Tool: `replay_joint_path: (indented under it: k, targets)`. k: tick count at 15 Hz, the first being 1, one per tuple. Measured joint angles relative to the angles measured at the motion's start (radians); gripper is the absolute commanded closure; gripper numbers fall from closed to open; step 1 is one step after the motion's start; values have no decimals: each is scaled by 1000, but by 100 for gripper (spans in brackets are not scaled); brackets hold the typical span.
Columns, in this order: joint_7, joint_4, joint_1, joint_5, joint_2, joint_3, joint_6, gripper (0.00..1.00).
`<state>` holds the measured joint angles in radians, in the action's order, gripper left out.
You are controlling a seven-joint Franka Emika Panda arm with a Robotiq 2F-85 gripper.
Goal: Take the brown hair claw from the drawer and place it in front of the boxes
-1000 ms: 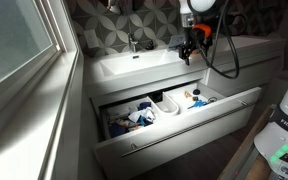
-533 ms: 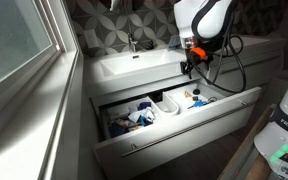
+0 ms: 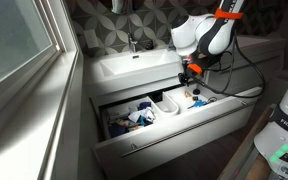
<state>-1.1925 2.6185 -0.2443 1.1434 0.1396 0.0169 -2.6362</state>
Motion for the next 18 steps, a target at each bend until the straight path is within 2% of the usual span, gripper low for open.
replay_joint_path:
  k: [3, 10, 13, 18]
  targets:
    - [-80, -48, 0, 113, 89, 6, -7, 0]
    - [-97, -85, 1, 141, 131, 9, -15, 0]
    - [-141, -107, 1, 202, 151, 10, -35, 0]
    - [-337, -169, 1, 385, 243, 19, -41, 0]
